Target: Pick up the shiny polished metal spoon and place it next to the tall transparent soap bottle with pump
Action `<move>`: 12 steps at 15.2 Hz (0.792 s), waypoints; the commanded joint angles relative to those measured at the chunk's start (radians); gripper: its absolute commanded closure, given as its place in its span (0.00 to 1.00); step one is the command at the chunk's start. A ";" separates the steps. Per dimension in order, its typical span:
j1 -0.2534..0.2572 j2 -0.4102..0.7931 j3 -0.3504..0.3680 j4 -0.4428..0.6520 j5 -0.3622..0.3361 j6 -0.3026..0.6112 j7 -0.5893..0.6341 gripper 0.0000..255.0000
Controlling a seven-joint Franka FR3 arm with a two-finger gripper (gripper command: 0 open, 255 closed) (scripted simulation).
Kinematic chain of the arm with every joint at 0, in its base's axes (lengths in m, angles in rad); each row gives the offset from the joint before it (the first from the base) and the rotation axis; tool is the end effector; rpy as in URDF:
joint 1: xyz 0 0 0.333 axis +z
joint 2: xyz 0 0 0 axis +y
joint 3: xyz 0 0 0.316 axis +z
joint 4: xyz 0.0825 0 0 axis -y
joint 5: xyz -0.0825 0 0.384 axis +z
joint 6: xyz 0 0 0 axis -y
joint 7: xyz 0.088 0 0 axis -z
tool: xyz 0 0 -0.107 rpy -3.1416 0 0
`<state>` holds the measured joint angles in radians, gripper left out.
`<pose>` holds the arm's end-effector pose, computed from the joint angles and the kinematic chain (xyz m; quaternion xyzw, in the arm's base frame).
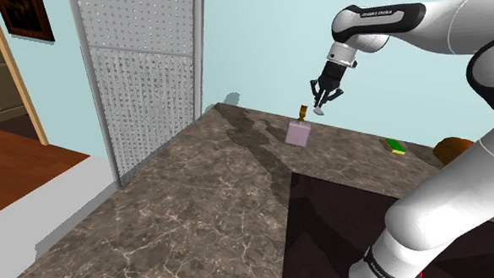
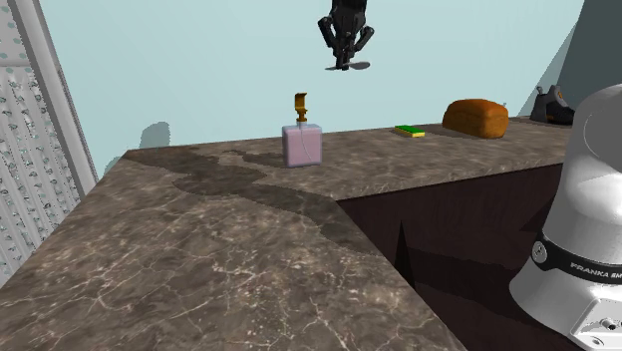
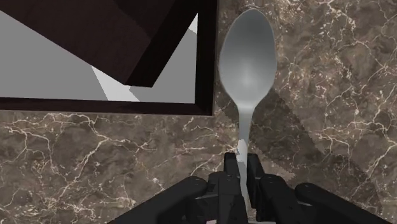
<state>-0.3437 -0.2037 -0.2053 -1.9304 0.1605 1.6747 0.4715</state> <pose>0.4242 -0.2503 0.5692 -0.8640 0.4926 0.0245 0.1010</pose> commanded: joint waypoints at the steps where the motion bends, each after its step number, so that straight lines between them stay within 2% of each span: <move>1: -0.019 0.028 -0.031 0.032 -0.003 -0.014 -0.051 1.00; 9: -0.102 0.193 -0.146 0.223 0.016 -0.082 -0.247 1.00; 12: -0.108 0.202 -0.151 0.207 0.018 -0.060 -0.262 1.00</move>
<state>-0.4495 -0.0029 -0.3545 -1.7135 0.1788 1.6046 0.2165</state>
